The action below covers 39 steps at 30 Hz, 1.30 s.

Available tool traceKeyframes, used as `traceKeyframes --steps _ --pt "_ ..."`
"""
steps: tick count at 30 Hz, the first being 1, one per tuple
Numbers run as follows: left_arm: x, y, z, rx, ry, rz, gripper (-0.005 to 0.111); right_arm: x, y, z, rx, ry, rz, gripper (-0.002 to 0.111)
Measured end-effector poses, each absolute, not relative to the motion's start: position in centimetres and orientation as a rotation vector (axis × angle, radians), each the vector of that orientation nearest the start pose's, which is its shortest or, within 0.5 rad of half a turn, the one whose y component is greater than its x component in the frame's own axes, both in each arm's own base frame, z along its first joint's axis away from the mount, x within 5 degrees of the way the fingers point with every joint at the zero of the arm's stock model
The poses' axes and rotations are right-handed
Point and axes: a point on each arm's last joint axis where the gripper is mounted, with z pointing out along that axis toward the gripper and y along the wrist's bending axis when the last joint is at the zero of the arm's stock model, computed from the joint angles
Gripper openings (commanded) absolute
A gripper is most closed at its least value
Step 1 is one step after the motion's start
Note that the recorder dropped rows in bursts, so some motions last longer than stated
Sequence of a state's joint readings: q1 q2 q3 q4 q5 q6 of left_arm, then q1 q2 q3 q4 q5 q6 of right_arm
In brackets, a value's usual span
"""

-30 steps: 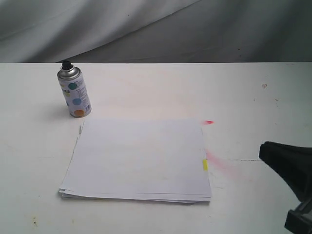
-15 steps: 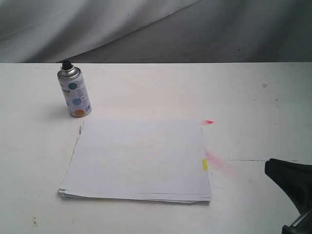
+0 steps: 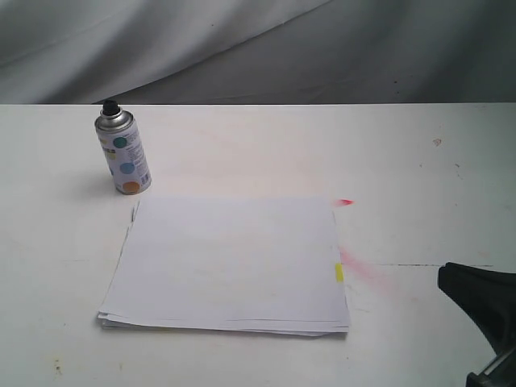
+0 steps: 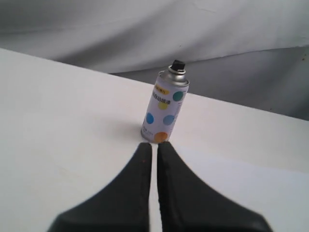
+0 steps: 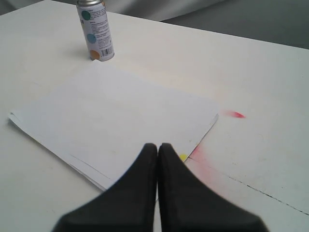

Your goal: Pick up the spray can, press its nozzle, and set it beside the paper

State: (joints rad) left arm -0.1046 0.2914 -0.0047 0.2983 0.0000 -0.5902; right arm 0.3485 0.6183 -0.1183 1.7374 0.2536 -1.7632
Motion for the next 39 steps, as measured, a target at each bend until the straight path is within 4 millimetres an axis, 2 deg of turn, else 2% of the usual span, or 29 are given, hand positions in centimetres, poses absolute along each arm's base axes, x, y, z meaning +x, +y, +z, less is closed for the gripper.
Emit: traceKeyframes --steps 5,21,25,32,36,39 --pt "7.9 -0.8 19.2 -0.226 1.797 -0.316 0.006 9.8 6.0 20.6 -0.522 1.885 0.46 0.0" --pt "7.9 -0.8 19.2 -0.234 1.801 -0.324 0.006 9.8 6.0 20.6 -0.522 1.885 0.46 0.0" --pt "7.9 -0.8 19.2 -0.234 1.801 -0.324 0.006 9.4 5.7 21.2 -0.511 1.828 0.451 0.0" --pt "7.9 -0.8 19.2 -0.234 1.801 -0.324 0.006 7.8 4.3 23.0 -0.416 1.644 0.383 0.0" --pt "7.9 -0.8 19.2 -0.234 1.801 -0.324 0.006 8.0 3.4 22.8 -0.265 1.658 0.345 0.0" --pt "7.9 -0.8 19.2 -0.234 1.801 -0.324 0.006 8.1 3.1 22.6 -0.223 1.682 0.322 0.0"
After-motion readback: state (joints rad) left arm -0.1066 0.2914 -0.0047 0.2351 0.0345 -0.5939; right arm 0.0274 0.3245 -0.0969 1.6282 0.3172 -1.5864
